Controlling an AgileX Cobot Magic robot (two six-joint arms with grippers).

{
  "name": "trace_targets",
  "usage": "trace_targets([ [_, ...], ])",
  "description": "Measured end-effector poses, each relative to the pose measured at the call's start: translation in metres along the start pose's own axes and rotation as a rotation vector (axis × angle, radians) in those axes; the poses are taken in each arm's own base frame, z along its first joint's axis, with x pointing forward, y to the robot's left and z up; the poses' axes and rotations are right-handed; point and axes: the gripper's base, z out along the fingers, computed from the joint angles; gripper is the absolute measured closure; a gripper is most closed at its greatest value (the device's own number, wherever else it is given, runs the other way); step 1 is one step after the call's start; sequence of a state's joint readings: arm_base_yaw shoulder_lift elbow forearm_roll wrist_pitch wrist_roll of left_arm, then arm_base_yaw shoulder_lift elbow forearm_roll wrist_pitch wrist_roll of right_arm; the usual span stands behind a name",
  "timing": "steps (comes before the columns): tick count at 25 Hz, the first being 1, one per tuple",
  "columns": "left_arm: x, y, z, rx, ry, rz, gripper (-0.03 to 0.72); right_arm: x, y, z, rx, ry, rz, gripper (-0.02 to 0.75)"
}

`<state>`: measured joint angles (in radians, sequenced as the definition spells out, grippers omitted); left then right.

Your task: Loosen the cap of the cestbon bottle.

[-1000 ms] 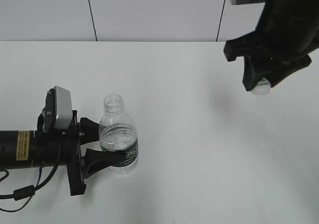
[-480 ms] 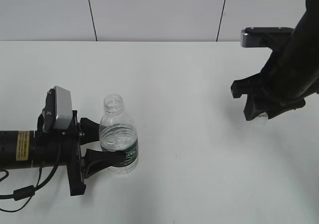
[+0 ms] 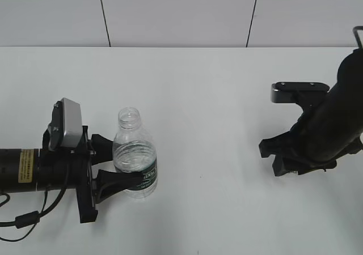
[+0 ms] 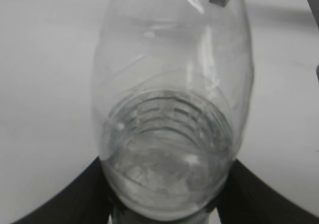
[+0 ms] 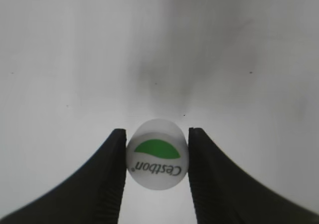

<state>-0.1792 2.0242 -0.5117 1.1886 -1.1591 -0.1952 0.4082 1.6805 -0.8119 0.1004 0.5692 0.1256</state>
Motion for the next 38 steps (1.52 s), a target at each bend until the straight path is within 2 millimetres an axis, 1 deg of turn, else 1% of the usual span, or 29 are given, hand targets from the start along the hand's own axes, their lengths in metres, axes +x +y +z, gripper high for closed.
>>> trace_targets([
  [4,0.0,0.0,0.0,0.001,0.0,0.0,0.326,-0.001,-0.001,0.018,0.005,0.018,-0.018,0.443],
  [7,0.0,0.0,0.0,0.001,0.0,0.0,0.326,0.0,-0.002,0.028,0.008,0.039,-0.017,0.443],
  [10,0.0,0.0,0.0,0.001,0.0,0.0,0.326,0.001,-0.002,0.036,0.012,0.06,-0.023,0.444],
  [12,0.0,0.0,0.0,0.002,-0.001,0.001,0.326,0.001,-0.002,0.037,0.009,0.055,-0.027,0.433],
  [13,0.0,0.0,0.0,0.002,-0.001,0.001,0.326,0.001,-0.002,0.037,0.005,0.053,-0.024,0.412],
  [15,0.0,0.0,0.0,0.002,-0.001,0.001,0.326,0.0,-0.001,0.037,0.0,0.049,-0.02,0.33],
  [17,0.0,0.0,0.0,0.002,-0.001,0.001,0.326,0.0,-0.001,0.037,-0.005,0.047,-0.012,0.211],
  [18,0.0,0.0,0.0,0.002,-0.001,0.001,0.326,0.0,-0.001,0.037,-0.006,0.047,-0.009,0.173],
  [20,0.0,0.0,0.0,0.002,-0.001,0.001,0.326,0.0,0.0,0.037,-0.008,0.047,-0.007,0.132],
  [23,0.0,0.0,0.0,0.002,-0.001,0.001,0.323,0.0,0.0,0.037,-0.009,0.046,-0.006,0.13],
  [28,0.002,0.0,0.0,0.002,0.019,0.002,0.209,0.0,0.0,0.037,-0.012,0.046,-0.002,0.139],
  [30,0.004,0.0,0.0,0.002,0.039,0.005,0.187,0.0,0.0,0.037,-0.012,0.048,-0.001,0.141],
  [33,0.007,0.0,0.0,0.0,0.08,0.007,0.176,0.0,0.0,0.034,-0.014,0.041,0.0,0.143],
  [38,0.008,0.003,-0.005,-0.011,0.098,0.017,0.175,-0.003,0.002,0.02,-0.025,-0.009,-0.004,0.143],
])
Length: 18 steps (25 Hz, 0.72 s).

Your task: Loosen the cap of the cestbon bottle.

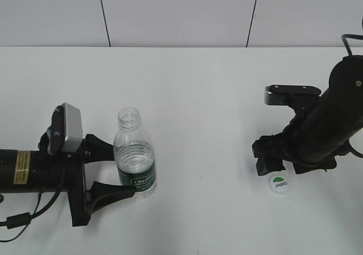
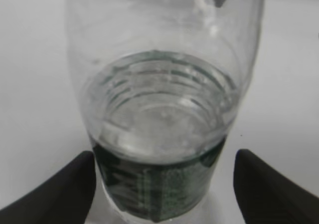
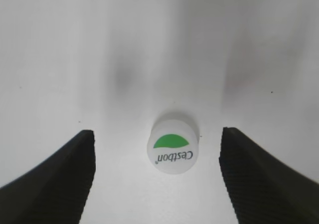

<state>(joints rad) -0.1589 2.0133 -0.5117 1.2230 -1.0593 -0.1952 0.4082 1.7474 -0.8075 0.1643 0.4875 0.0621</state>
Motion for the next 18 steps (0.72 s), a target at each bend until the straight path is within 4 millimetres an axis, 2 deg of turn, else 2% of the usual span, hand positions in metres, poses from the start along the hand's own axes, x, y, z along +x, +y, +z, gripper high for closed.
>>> trace_targets([
  [9,0.009,0.016,-0.03,-0.058,0.037,-0.069,0.174,-0.003,0.003,-0.023,-0.017,-0.079,-0.006,0.143],
  [18,-0.01,0.03,-0.062,-0.222,0.1,0.018,0.174,-0.007,0.003,-0.048,-0.013,-0.183,-0.064,0.143],
])
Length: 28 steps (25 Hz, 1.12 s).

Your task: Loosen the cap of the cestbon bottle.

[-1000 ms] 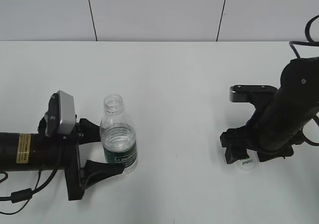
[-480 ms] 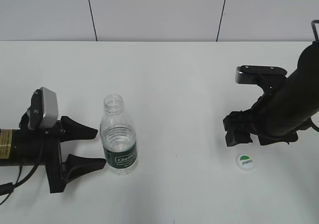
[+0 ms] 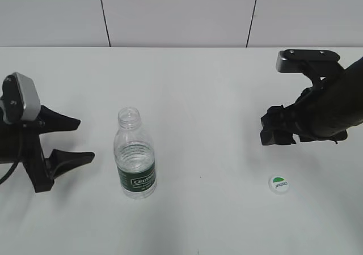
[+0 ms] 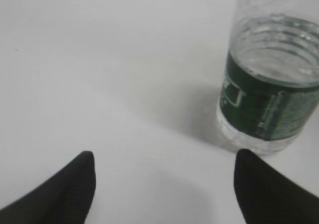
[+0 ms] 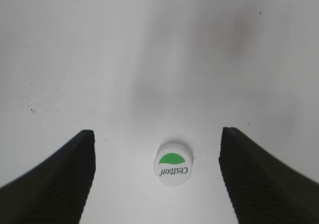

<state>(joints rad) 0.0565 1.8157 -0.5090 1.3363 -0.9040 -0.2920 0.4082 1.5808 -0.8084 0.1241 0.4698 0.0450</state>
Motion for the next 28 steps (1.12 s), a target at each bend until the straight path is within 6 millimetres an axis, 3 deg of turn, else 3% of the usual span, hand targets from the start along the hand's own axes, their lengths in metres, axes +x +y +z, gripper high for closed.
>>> trace_targets([
  [8,-0.038,0.019,-0.029,-0.287,-0.065,-0.012,0.177,-0.009,-0.001,-0.027,0.032,-0.144,-0.098,0.143],
  [15,-0.06,0.039,-0.059,-0.566,-0.049,-0.115,0.187,-0.016,-0.001,-0.054,0.049,-0.28,-0.158,0.143],
  [21,-0.055,0.05,-0.079,-0.782,0.019,-0.398,0.19,-0.018,-0.001,-0.068,0.055,-0.344,-0.181,0.143],
  [28,-0.036,0.049,-0.091,-0.863,0.29,-0.655,0.195,-0.025,-0.002,-0.082,0.113,-0.4,-0.283,0.143],
])
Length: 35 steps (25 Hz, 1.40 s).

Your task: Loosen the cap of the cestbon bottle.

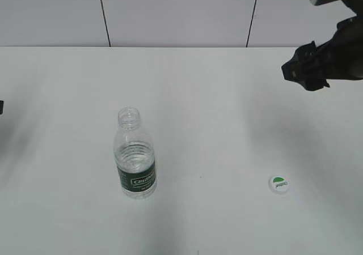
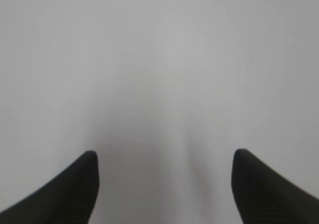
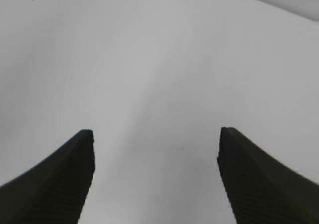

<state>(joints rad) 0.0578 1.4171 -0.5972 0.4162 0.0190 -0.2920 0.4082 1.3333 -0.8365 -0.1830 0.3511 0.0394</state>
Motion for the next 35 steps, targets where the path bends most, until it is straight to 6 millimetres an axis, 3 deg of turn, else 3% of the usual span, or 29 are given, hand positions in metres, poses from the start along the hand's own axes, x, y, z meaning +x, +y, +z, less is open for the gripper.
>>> trace_targets([
  [9,-0.048,0.022,-0.022,-0.158,0.238,-0.061,0.2,-0.046,-0.016,-0.029,0.088,-0.009,0.016,0.143],
  [16,-0.069,0.021,-0.04,-0.096,0.353,-0.041,0.199,-0.064,-0.04,-0.056,0.256,0.139,0.036,0.144],
  [21,-0.073,0.02,-0.047,-0.07,0.411,-0.033,0.201,-0.052,-0.064,-0.057,0.313,0.337,0.136,0.144],
  [28,-0.07,0.018,-0.049,-0.051,0.461,-0.031,0.21,-0.026,-0.108,-0.065,0.307,0.458,0.328,0.144],
  [35,-0.065,0.01,-0.051,0.03,0.519,-0.046,0.21,-0.015,-0.113,-0.068,0.136,0.502,0.39,0.144],
])
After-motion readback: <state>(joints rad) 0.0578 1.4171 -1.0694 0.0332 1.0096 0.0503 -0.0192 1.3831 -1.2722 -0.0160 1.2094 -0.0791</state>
